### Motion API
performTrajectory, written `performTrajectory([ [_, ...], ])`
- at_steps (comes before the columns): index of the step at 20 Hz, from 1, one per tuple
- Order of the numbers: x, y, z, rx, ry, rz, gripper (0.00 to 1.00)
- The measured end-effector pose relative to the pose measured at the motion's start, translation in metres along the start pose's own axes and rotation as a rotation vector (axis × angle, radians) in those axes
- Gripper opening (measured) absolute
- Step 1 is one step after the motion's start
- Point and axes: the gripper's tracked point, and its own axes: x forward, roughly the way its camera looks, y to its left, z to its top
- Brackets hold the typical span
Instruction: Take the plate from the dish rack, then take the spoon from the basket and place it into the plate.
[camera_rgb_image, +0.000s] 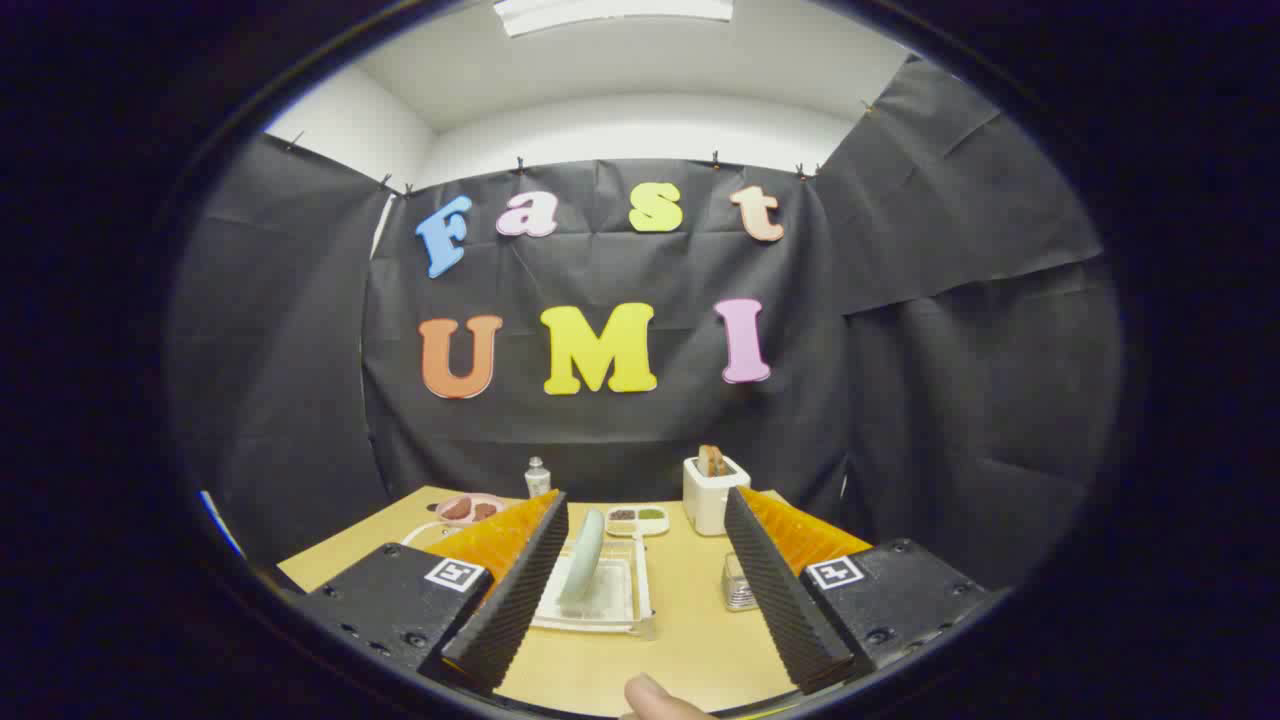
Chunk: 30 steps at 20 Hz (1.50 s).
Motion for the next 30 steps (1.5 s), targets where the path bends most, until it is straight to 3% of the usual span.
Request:
performTrajectory([
  [19,0.029,0.007,-0.018,-0.013,0.067,-0.009,1.0],
  [25,0.074,0.027,-0.018,-0.047,0.153,0.031,1.0],
  [30,0.131,0.036,-0.013,-0.04,0.235,0.016,1.0],
])
